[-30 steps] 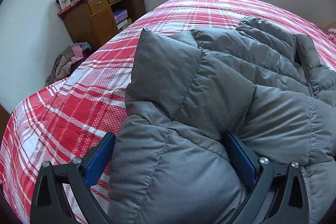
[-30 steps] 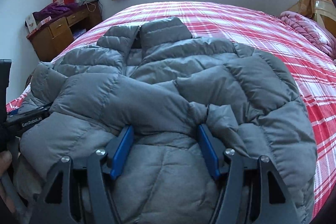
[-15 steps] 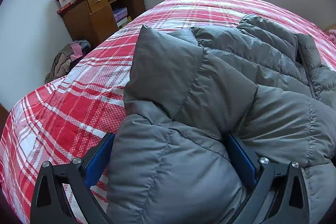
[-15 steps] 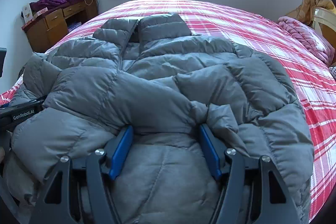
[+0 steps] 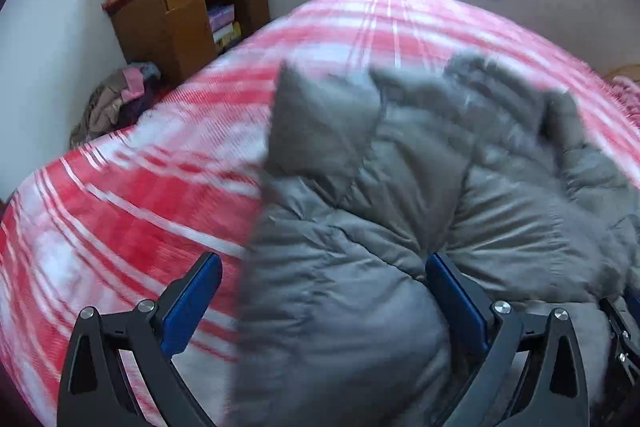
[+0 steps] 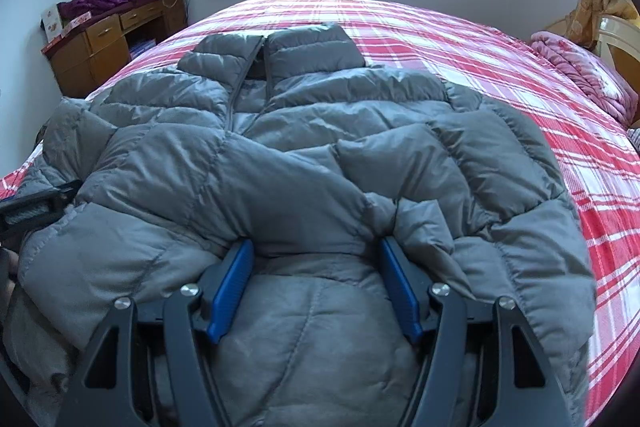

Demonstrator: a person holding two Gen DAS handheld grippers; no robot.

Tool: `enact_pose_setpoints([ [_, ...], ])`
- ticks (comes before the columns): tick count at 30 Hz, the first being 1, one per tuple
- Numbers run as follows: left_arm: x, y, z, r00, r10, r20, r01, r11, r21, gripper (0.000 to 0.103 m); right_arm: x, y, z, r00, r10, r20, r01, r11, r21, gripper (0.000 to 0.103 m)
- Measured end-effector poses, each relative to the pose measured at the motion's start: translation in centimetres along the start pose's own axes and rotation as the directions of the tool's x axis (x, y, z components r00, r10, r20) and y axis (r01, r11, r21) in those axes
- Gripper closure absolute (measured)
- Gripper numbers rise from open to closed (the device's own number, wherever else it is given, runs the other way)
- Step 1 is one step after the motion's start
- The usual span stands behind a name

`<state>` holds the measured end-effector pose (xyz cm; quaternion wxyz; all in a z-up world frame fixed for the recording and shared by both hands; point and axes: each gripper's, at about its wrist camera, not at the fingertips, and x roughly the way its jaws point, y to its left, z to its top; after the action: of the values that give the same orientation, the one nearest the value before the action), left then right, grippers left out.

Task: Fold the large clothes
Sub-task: 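Press and smooth the folded jacket with both open tools, then grasp the jacket hem with both tools and lift it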

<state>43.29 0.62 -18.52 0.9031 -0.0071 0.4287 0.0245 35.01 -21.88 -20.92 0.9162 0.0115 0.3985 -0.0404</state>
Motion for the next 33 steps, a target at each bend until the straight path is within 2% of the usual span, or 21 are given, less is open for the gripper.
enact_pose_setpoints([
  [3, -2.3, 0.9, 2.7, 0.997, -0.041, 0.066, 0.043, 0.998, -0.038, 0.001, -2.8, -0.9, 0.6, 0.998, 0.014, 0.060, -0.016, 0.999, 0.031, 0.037],
  [5, -1.9, 0.7, 4.5, 0.998, -0.023, 0.062, 0.026, 0.998, -0.053, 0.001, -4.6, -1.6, 2.0, 0.993, -0.015, 0.117, 0.008, 0.998, 0.062, 0.036],
  [7, -0.7, 0.1, 5.5, 0.999, 0.023, 0.044, -0.020, 0.998, -0.064, 0.001, -5.1, -2.4, 3.6, 0.993, -0.011, 0.122, -0.003, 0.993, 0.114, 0.036],
  [9, 1.4, -0.4, 5.8, 0.998, 0.062, -0.012, -0.062, 0.995, -0.078, 0.001, -4.7, -3.0, 5.4, 0.995, -0.016, 0.101, 0.000, 0.987, 0.158, 0.036],
  [11, 4.2, -1.0, 5.4, 0.994, 0.087, -0.072, -0.091, 0.994, -0.057, 0.001, -3.7, -2.5, 6.5, 0.996, -0.015, 0.091, 0.001, 0.988, 0.153, 0.036],
  [13, 6.0, -1.2, 4.5, 0.989, 0.117, -0.093, -0.121, 0.992, -0.044, 0.001, -1.9, -1.6, 6.3, 0.998, 0.029, 0.058, -0.036, 0.991, 0.126, 0.036],
  [17, 6.9, -0.5, 3.0, 0.996, 0.068, -0.059, -0.072, 0.994, -0.078, 0.001, 2.2, -0.8, 4.4, 0.999, 0.034, -0.036, -0.030, 0.994, 0.101, 0.036],
  [20, 6.8, -0.6, 2.7, 0.996, 0.082, -0.040, -0.085, 0.994, -0.074, 0.001, 3.0, -0.4, 2.8, 1.000, 0.027, -0.005, -0.026, 0.998, 0.051, 0.034],
  [23, 7.1, -1.3, 2.8, 0.993, 0.111, -0.041, -0.113, 0.992, -0.059, 0.001, 3.1, -0.7, 2.5, 0.999, 0.037, -0.002, -0.037, 0.997, 0.063, 0.034],
  [29, 7.1, -1.4, 3.0, 0.993, 0.116, -0.027, -0.117, 0.992, -0.051, 0.001, 3.3, -0.3, 2.3, 1.000, 0.024, -0.004, -0.023, 0.998, 0.050, 0.032],
  [31, 6.4, -1.2, 3.0, 0.993, 0.105, -0.047, -0.106, 0.994, -0.028, 0.001, 3.3, -0.3, 2.4, 1.000, 0.023, -0.006, -0.022, 0.999, 0.046, 0.032],
  [33, 4.6, -1.1, 3.6, 0.989, 0.143, -0.038, -0.143, 0.990, -0.009, 0.001, 3.2, -0.2, 2.7, 0.999, 0.036, -0.021, -0.035, 0.999, 0.041, 0.029],
])
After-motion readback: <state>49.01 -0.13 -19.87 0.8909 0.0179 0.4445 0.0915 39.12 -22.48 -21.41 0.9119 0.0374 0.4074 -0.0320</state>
